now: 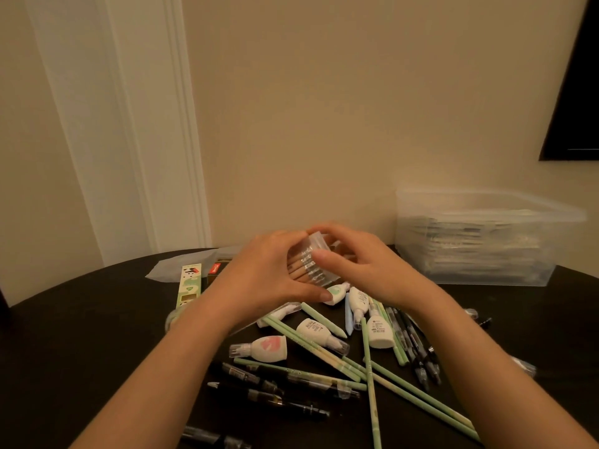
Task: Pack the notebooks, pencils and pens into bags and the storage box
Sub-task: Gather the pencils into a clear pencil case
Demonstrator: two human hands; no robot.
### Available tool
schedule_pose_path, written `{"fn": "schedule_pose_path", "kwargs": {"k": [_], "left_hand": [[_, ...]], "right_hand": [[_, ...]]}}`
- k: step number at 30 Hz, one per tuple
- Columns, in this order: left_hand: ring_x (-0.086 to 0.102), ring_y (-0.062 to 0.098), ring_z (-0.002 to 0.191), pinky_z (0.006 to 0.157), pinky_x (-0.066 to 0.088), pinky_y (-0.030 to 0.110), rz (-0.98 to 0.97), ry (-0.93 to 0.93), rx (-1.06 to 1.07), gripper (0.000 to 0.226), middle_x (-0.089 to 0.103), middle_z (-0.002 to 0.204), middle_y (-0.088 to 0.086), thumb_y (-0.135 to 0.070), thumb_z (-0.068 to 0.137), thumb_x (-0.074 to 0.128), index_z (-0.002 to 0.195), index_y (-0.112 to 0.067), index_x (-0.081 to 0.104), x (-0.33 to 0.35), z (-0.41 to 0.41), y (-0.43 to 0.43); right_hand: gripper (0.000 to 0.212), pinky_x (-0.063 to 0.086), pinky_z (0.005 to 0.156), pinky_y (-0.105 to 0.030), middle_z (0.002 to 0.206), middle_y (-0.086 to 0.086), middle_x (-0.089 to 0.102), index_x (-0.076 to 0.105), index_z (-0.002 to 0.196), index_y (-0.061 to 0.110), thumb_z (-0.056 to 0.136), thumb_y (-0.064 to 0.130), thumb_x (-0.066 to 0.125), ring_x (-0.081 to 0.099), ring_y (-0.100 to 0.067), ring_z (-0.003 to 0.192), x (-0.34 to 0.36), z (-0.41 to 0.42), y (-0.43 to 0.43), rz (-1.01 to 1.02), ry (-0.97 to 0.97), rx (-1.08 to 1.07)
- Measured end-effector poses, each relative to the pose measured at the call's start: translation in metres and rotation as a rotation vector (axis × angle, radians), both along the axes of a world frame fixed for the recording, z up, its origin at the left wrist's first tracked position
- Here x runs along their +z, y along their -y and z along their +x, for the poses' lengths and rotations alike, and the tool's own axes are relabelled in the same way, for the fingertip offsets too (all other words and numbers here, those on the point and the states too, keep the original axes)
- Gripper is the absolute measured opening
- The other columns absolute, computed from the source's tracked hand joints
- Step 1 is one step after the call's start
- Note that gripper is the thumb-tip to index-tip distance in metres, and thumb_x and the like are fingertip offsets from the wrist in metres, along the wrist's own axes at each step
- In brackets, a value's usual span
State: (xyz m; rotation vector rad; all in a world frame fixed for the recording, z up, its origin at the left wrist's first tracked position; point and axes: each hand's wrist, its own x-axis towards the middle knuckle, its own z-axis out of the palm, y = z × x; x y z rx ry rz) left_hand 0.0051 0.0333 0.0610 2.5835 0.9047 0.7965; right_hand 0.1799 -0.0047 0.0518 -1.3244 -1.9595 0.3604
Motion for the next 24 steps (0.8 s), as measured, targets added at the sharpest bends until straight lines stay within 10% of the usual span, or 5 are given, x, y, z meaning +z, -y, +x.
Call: {"fn": "schedule_pose_path", "kwargs": {"k": [7, 24], "left_hand": [[0.058, -0.003, 0.078, 0.065, 0.046, 0.009, -0.058, 0.059, -0.051, 0.049, 0.063, 0.089, -0.014, -0.041, 0.062, 0.081, 0.104, -0.033, 0.057, -0.002, 0.0, -0.002], [0.059, 0.006, 0.088, 0.081, 0.052, 0.031, 0.026, -0.012, 0.046, 0.066, 0.063, 0.104, -0.011, -0.058, 0.067, 0.07, 0.122, -0.029, 0.05, -0.017, 0.011, -0.006]], "right_hand": [[0.048, 0.05, 0.064, -0.041, 0.081, 0.002, 0.062, 0.052, 0.102, 0.022, 0.085, 0.063, 0.035, 0.058, -0.013, 0.071, -0.005, -0.012, -0.001, 0.238, 0.065, -0.11], [0.023, 0.036, 0.054, -0.013, 0.07, 0.011, 0.051, 0.047, 0.088, 0.022, 0.1, 0.036, 0.033, 0.048, -0.001, 0.06, -0.009, -0.014, -0.008, 0.249, 0.078, -0.225]]}}
